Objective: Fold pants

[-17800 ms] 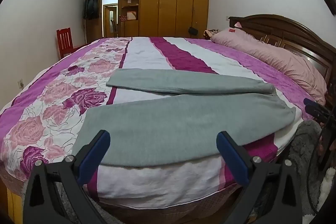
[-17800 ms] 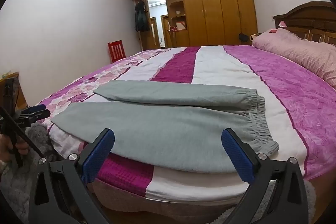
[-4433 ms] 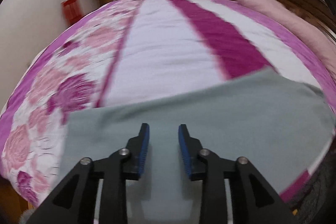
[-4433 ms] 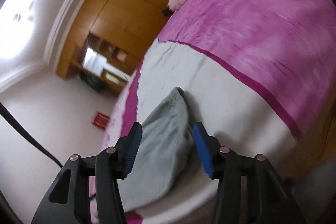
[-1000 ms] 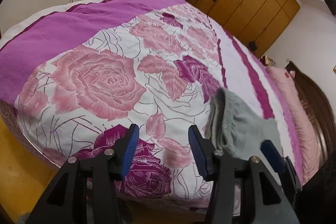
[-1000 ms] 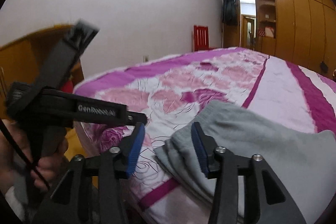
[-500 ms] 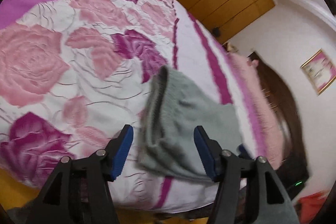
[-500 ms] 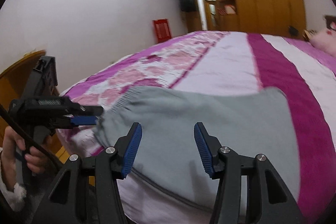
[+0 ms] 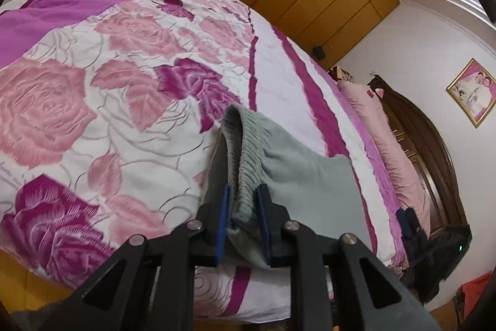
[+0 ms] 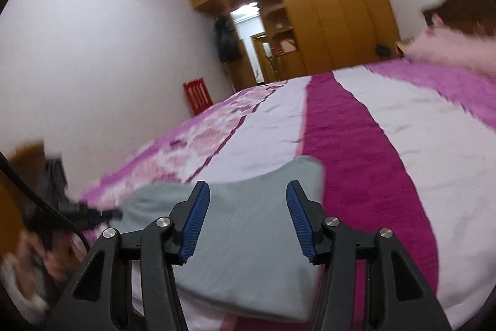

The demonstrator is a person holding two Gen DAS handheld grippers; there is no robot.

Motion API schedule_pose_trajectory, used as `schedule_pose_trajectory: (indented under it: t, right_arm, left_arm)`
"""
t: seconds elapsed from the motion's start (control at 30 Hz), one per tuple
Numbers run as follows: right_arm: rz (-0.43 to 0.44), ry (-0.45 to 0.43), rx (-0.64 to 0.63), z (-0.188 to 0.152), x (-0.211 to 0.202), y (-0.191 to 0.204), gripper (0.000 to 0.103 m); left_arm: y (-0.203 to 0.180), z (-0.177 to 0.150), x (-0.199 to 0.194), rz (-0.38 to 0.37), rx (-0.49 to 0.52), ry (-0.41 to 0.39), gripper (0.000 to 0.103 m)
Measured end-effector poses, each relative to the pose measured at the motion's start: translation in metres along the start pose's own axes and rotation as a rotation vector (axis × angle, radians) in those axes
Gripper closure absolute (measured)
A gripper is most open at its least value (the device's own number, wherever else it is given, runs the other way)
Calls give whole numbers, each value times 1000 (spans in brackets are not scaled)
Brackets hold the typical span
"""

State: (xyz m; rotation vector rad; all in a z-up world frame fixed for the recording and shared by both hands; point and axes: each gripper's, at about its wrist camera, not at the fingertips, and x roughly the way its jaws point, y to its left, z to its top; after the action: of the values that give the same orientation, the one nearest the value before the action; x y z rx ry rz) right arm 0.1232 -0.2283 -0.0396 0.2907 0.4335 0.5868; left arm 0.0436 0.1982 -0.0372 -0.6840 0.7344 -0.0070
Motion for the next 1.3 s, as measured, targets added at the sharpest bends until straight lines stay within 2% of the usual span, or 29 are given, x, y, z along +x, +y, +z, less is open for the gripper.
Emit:
schedule_pose_trajectory:
  t: [0.07,0.13,0.2,0.27,0.3,0.33,0.37,0.4,0.5,0.53,0.57,0.6,0.7,0.83,0.9,0.93,1.07,1.13,1.2,1.3]
  right_arm:
    - [-4,19,50,4,0,-18,56]
    - [-10,48,86,4,2,-31,72]
    - [20,77,125,3,5,-41,84]
    - [137,131,181,3,12,-46,86]
    - [277,213,225,2,26,-48,86]
    - [353,284,246,0,36,-48,88]
    - [352,324,245,-4,43,-46,89]
    - [339,325,238,-8,43,-46,90]
    - [382,336,328,-27,40,-59,90]
    - [371,361,343,-33,41,-63,90]
    - [323,402,322,-41,45,-64,91]
    - [241,442,259,-49,48,-63,103]
    - [204,405,222,-46,44,-56,103]
    - [281,371,169,-12,54,-50,103]
    - [351,407,180,7,74,-52,103]
    - [372,420,177,12,85,-56,103]
    - [290,538,157,6,135,-76,103]
    - [343,520,218,0,136,-96,103]
    - [334,483,266,5,131,-112,103]
    - [342,469,349,12,137,-126,103]
  left_arm:
    - [4,-2,8,40,-12,32,84]
    - [6,-1,16,80,-20,60,80]
    - [6,1,19,112,-13,56,71]
    - [2,3,15,136,6,29,69]
    - [0,3,10,145,10,4,69]
    - [-2,3,4,160,11,-29,69]
    - [-5,4,-4,173,20,-71,69]
    - [-9,3,-12,180,37,-116,69]
    - [-22,2,-28,123,89,-212,69]
    - [-25,1,-30,105,102,-232,69]
    - [-27,1,-30,92,108,-236,69]
    - [-28,2,-28,85,112,-230,69]
    - [-33,4,-16,97,121,-179,69]
    - [-60,6,1,58,233,-140,69]
    - [-78,14,21,36,308,-96,69]
    - [-82,18,31,25,313,-74,69]
    - [-66,37,77,48,186,36,72]
    - [-52,38,86,58,134,44,85]
    - [-42,35,88,53,126,37,92]
    - [-40,34,87,40,147,34,92]
